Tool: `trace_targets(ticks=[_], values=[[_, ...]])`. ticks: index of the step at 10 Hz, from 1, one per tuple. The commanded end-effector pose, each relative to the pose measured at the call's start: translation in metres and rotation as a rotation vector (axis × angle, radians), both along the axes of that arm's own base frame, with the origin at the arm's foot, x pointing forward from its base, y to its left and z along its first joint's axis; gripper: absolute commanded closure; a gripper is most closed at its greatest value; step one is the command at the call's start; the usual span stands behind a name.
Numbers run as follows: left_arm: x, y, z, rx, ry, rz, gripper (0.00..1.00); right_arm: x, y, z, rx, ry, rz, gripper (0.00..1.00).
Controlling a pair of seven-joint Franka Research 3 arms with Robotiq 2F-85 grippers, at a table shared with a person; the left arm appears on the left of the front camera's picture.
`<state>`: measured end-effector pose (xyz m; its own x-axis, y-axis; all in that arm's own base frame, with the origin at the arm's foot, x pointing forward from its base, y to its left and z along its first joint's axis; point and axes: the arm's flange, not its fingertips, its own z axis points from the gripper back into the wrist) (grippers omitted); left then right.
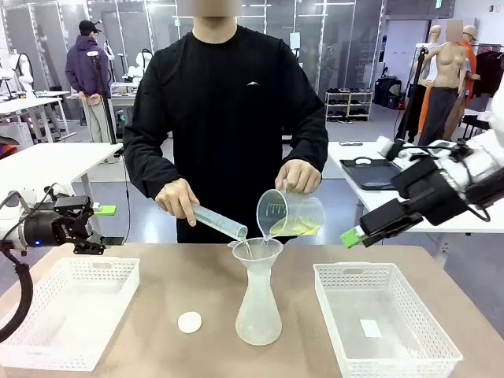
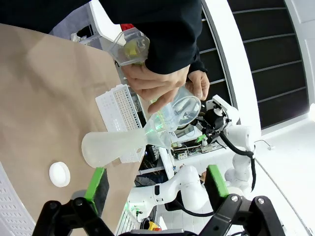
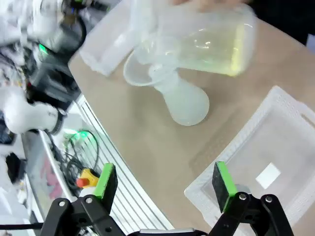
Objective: Prepare the solutions needed for the experiment.
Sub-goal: Once the solution is in the Big flask , pick up the Plastic Funnel and place it back into the right Organizing basket.
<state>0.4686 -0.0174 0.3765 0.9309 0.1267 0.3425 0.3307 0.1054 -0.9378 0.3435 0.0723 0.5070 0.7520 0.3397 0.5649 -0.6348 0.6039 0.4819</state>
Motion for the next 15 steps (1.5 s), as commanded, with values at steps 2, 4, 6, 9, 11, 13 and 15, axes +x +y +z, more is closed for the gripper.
trace_targets(ticks=[2,4,6,9,11,13,15], values=[[-0.002,0.0,0.002,0.005,-0.005,-0.007,0.0,0.013,-0.026,-0.032,0.301,0.191,-0.069,0.03],[-0.002,0.0,0.002,0.005,-0.005,-0.007,0.0,0.027,-0.035,-0.06,0.513,0.241,-0.066,0.03],[-0.002,0.0,0.002,0.005,-0.005,-0.007,0.0,0.035,-0.04,-0.082,0.644,0.28,-0.09,0.03],[-0.002,0.0,0.002,0.005,-0.005,-0.007,0.0,0.044,-0.045,-0.096,0.63,0.418,-0.126,0.03],[-0.002,0.0,0.002,0.005,-0.005,-0.007,0.0,0.048,-0.048,-0.098,0.635,0.47,-0.135,0.03],[-0.002,0.0,0.002,0.005,-0.005,-0.007,0.0,0.051,-0.048,-0.107,0.646,0.559,-0.134,0.03],[-0.002,0.0,0.002,0.005,-0.005,-0.007,0.0,0.054,-0.048,-0.115,0.673,0.595,-0.137,0.03]])
